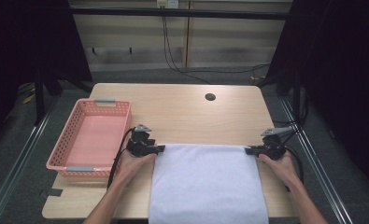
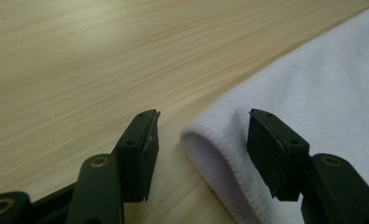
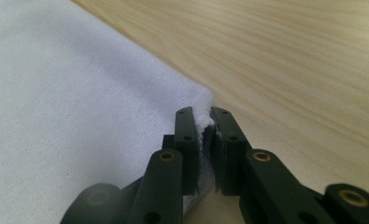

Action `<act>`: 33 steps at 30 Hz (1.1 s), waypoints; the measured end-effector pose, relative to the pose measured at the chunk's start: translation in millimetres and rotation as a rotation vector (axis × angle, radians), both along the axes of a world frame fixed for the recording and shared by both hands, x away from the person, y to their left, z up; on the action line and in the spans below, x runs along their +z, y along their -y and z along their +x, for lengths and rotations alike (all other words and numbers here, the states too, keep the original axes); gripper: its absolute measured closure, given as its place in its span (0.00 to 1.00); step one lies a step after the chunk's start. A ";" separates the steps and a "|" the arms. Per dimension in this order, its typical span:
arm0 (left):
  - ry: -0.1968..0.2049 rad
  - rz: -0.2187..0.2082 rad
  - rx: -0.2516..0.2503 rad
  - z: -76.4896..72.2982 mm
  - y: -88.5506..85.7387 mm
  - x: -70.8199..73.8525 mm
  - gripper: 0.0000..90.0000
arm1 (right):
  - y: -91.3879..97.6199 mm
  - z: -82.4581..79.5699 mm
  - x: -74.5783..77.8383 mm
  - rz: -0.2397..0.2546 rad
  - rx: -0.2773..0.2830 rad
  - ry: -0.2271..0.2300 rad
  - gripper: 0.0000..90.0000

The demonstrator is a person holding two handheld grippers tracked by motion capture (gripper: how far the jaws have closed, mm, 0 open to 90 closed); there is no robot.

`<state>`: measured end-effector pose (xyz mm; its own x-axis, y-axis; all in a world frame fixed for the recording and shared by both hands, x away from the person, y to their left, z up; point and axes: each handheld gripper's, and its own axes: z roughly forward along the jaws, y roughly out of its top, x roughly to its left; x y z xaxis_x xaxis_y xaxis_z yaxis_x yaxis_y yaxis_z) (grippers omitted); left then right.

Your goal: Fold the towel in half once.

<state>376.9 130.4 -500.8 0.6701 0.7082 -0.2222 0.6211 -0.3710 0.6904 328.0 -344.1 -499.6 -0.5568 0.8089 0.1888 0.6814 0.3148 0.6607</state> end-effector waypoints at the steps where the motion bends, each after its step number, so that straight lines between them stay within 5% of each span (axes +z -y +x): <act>1: 0.000 0.000 0.000 0.0 0.0 0.0 0.48 | 0.3 0.2 0.1 -0.002 0.002 0.000 0.91; 7: 0.010 0.008 -0.058 2.3 8.0 -0.4 0.54 | 1.1 0.9 0.0 0.007 0.005 -0.010 0.92; 10: -0.017 0.013 -0.107 6.0 13.3 0.1 0.81 | 1.7 1.4 0.0 0.020 0.004 -0.015 0.93; 13: -0.030 0.010 -0.126 5.2 13.5 1.9 0.92 | 3.8 1.4 1.3 0.044 -0.001 -0.017 0.95; 20: -0.022 -0.037 -0.134 3.1 7.3 20.0 0.94 | 11.8 0.3 13.8 0.108 -0.013 0.026 0.96; 25: 0.047 -0.070 -0.103 7.2 3.1 51.5 0.94 | 14.7 5.0 37.2 0.150 -0.043 0.106 0.96; 31: 0.073 -0.127 -0.077 11.8 9.2 79.7 0.94 | 13.8 17.9 62.1 0.165 -0.050 0.161 0.96; 33: 0.091 -0.084 -0.101 12.4 16.4 86.9 0.94 | 14.5 21.6 69.0 0.172 -0.052 0.173 0.96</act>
